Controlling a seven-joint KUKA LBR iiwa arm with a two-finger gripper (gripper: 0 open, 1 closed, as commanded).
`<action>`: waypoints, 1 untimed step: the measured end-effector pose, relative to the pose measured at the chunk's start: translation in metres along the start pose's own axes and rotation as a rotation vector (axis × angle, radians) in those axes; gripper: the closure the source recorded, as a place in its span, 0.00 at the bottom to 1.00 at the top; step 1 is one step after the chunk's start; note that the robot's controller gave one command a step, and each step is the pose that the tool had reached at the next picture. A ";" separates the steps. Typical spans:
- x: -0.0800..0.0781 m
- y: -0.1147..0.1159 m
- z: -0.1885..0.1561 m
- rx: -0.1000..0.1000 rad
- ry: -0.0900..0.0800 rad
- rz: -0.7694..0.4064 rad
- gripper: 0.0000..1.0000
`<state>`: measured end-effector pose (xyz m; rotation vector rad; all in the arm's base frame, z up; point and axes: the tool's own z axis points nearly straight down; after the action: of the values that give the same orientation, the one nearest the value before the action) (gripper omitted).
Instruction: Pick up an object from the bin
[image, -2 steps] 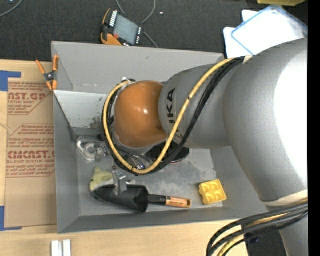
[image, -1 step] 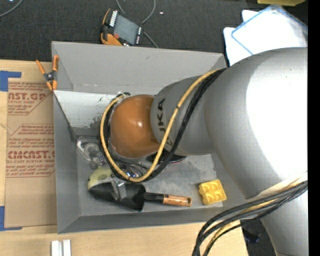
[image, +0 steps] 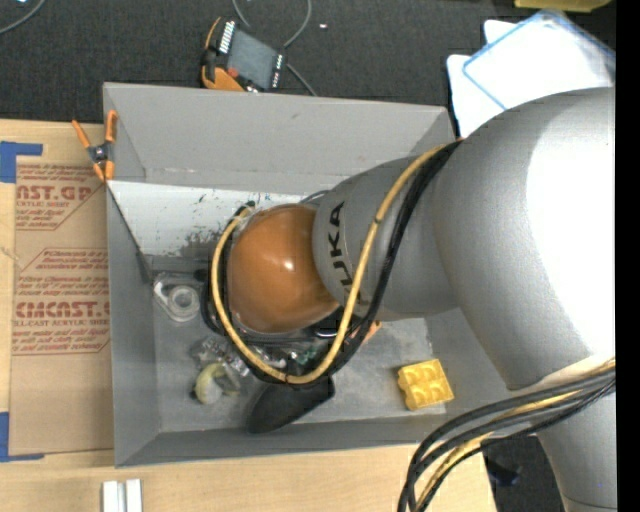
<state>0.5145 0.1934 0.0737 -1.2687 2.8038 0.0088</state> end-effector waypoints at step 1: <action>0.000 0.000 0.000 0.000 0.000 0.000 1.00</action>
Offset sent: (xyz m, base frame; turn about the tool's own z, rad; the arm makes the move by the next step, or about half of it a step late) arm 0.0052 -0.0089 0.1932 -0.0125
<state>0.5145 0.1934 0.0737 -1.2683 2.8038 0.0093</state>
